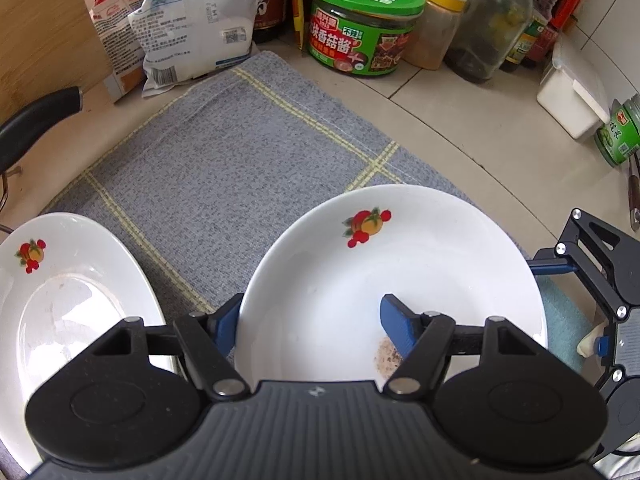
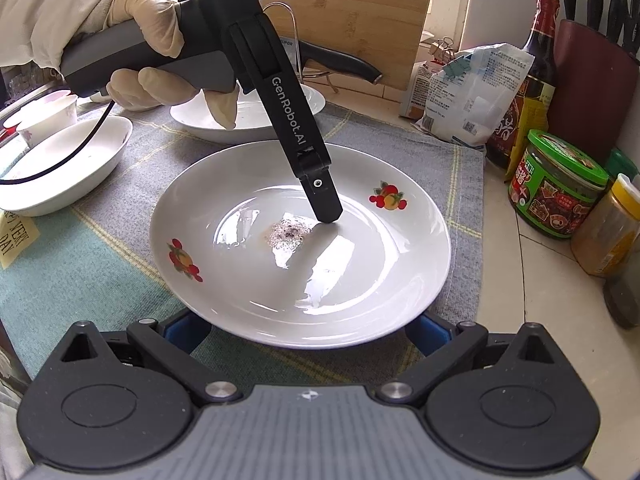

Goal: Organize plates and bowls
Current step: 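Lift the stained white plate off the counter with the left tool, then carry the held plate with the left tool back over the towel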

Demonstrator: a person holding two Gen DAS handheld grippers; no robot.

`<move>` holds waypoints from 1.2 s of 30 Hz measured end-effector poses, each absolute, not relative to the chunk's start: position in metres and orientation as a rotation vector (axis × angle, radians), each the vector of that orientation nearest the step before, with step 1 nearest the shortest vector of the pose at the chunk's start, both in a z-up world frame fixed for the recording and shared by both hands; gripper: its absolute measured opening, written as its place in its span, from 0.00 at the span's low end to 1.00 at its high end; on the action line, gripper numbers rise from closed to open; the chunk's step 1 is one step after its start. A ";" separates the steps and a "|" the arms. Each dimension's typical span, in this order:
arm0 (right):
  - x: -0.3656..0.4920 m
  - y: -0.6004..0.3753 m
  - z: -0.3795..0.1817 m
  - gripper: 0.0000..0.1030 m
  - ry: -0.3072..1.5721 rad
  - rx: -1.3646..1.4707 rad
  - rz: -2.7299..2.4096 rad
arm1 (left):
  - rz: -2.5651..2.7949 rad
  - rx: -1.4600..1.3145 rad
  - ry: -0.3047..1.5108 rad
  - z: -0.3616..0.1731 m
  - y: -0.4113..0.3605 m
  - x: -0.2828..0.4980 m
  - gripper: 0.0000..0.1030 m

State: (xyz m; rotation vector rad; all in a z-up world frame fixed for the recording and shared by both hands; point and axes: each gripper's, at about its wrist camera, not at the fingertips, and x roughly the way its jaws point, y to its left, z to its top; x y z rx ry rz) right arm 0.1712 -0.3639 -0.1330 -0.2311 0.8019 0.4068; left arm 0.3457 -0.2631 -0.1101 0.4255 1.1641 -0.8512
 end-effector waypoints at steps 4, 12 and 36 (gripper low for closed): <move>0.170 -0.364 -0.134 1.00 0.803 -0.231 0.415 | -0.854 0.428 1.164 -0.111 -0.263 0.345 0.74; 0.171 -0.372 -0.135 1.00 0.829 -0.199 0.406 | -0.842 0.409 1.135 -0.102 -0.257 0.335 0.83; 0.139 -0.348 -0.131 1.00 0.894 -0.188 0.208 | -0.563 0.210 0.883 -0.034 -0.139 0.243 0.86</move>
